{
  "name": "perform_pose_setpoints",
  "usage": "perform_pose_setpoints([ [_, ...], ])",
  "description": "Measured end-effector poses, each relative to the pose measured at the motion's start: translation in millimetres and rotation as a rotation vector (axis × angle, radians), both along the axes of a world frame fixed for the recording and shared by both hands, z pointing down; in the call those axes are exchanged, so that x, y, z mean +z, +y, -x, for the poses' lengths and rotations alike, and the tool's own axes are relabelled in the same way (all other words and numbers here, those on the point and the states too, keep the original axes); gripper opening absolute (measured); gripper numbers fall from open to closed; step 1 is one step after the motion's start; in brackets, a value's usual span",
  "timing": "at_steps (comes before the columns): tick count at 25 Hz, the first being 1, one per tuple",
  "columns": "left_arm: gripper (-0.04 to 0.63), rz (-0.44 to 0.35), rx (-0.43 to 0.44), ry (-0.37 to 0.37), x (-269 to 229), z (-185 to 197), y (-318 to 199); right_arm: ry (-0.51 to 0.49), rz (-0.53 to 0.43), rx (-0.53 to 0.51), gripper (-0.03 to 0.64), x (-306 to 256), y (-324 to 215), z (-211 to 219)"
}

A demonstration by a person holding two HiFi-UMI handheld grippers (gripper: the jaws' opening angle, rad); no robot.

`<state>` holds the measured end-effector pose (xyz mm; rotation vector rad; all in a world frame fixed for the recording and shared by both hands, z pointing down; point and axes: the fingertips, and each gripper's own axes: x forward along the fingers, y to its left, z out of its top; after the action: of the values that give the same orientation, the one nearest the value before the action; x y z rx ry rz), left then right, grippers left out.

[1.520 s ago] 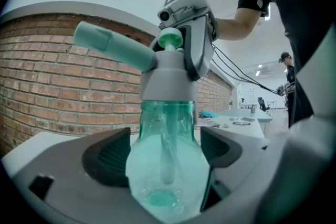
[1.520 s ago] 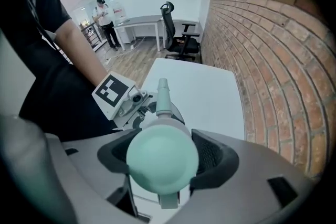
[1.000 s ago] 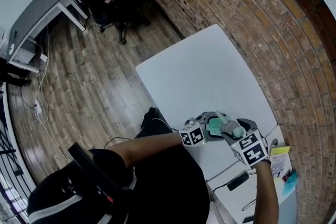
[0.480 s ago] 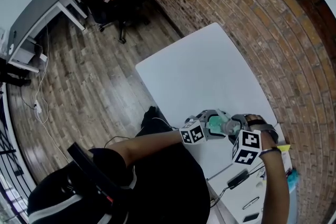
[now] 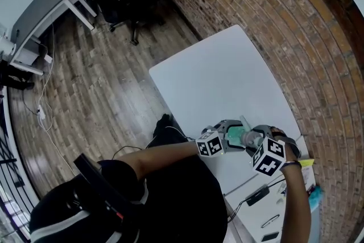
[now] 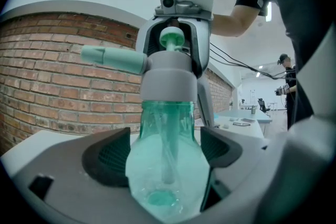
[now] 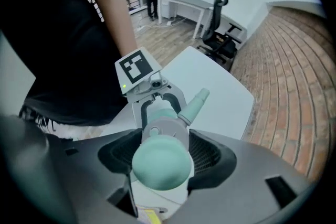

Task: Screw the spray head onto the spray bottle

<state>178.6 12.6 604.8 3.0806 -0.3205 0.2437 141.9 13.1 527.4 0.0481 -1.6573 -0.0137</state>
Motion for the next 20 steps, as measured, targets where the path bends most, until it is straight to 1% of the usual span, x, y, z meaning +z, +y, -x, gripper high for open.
perform_pose_setpoints([
  [5,0.413,-0.005,-0.003,-0.002,0,-1,0,-0.120,0.004,0.404,0.282,-1,-8,-2],
  [6,0.413,-0.004,-0.002,-0.003,1,-1,0,-0.139,0.009,0.456,0.282,-1,-8,-2],
  [8,0.413,-0.003,-0.002,-0.005,1,-1,0,-0.160,0.012,0.509,0.282,-1,-9,-2],
  [12,0.413,-0.005,-0.004,-0.003,1,-1,0,-0.169,0.003,0.541,0.284,1,-12,-3],
  [14,0.413,-0.003,0.001,-0.001,2,-1,0,-0.167,0.012,0.528,0.284,1,-11,-5],
  [17,0.413,-0.001,0.005,0.000,2,-1,-1,-0.164,0.040,0.468,0.282,-1,-8,-3],
  [20,0.413,0.003,0.008,0.002,1,-2,0,-0.148,0.056,0.353,0.283,-12,-3,0],
])
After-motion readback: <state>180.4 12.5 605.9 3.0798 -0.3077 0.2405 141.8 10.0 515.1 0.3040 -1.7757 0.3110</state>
